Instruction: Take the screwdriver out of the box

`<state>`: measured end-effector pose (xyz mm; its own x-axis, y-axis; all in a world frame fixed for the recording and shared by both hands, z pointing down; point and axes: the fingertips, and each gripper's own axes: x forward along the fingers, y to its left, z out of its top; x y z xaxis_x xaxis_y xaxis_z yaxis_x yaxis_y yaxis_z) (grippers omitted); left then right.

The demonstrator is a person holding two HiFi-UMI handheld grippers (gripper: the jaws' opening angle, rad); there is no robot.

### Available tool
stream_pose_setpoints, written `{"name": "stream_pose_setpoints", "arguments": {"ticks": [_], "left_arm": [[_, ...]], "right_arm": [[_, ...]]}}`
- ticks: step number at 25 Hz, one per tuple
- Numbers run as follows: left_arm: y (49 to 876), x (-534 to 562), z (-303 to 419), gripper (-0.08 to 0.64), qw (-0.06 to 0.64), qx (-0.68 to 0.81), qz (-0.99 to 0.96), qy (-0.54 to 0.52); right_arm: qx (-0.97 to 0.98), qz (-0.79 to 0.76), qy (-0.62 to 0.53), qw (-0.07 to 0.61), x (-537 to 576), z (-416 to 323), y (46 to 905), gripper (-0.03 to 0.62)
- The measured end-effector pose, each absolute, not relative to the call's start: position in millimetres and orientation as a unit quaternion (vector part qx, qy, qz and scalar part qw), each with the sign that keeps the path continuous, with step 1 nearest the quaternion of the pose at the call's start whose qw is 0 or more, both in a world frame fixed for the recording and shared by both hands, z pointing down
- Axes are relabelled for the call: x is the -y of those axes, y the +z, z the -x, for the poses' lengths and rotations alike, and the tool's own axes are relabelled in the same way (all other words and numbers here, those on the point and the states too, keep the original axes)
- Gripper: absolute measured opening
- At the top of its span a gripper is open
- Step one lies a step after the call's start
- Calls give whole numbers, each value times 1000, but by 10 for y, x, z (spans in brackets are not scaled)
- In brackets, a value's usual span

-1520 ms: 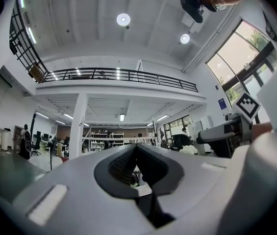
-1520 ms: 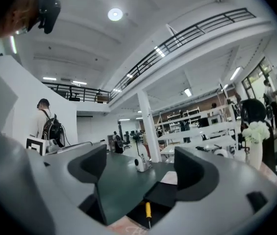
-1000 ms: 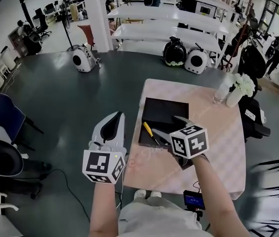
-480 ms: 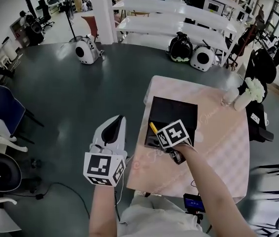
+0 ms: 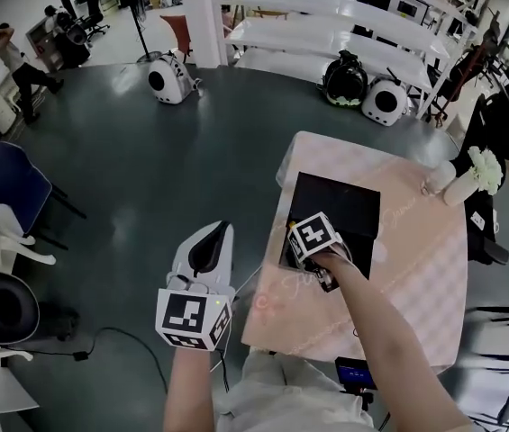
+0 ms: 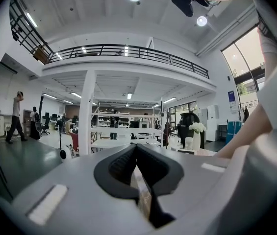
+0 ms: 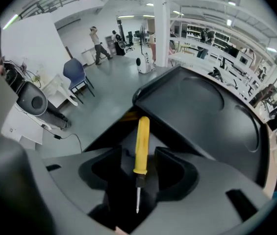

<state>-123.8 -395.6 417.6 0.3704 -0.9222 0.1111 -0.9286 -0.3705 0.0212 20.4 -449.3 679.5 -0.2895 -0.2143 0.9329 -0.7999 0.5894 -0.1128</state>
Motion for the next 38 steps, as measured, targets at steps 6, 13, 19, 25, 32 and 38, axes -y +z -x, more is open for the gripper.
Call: {"name": "stream_pose_setpoints", "arguments": {"ticks": [6, 13, 19, 25, 32, 38], "left_arm": [[4367, 3894, 1421, 9, 67, 574, -815, 39], [4359, 3847, 1509, 9, 71, 579, -811, 41], [4383, 3829, 1470, 9, 71, 571, -816, 45], [4269, 3856, 1409, 9, 62, 563, -823, 40], [4020, 3852, 1218, 9, 38, 548, -835, 28], [3743, 3880, 1079, 9, 17, 540, -841, 7]], "right_arm": [[718, -336, 287, 538, 4525, -223, 7009, 225], [706, -340, 293, 548, 4501, -309, 6970, 87], [712, -327, 272, 558, 4500, -289, 6936, 86], [737, -291, 227, 566, 4427, -293, 6779, 86], [756, -275, 220, 552, 4324, -303, 6477, 86], [780, -288, 210, 515, 4329, -343, 6075, 86]]}}
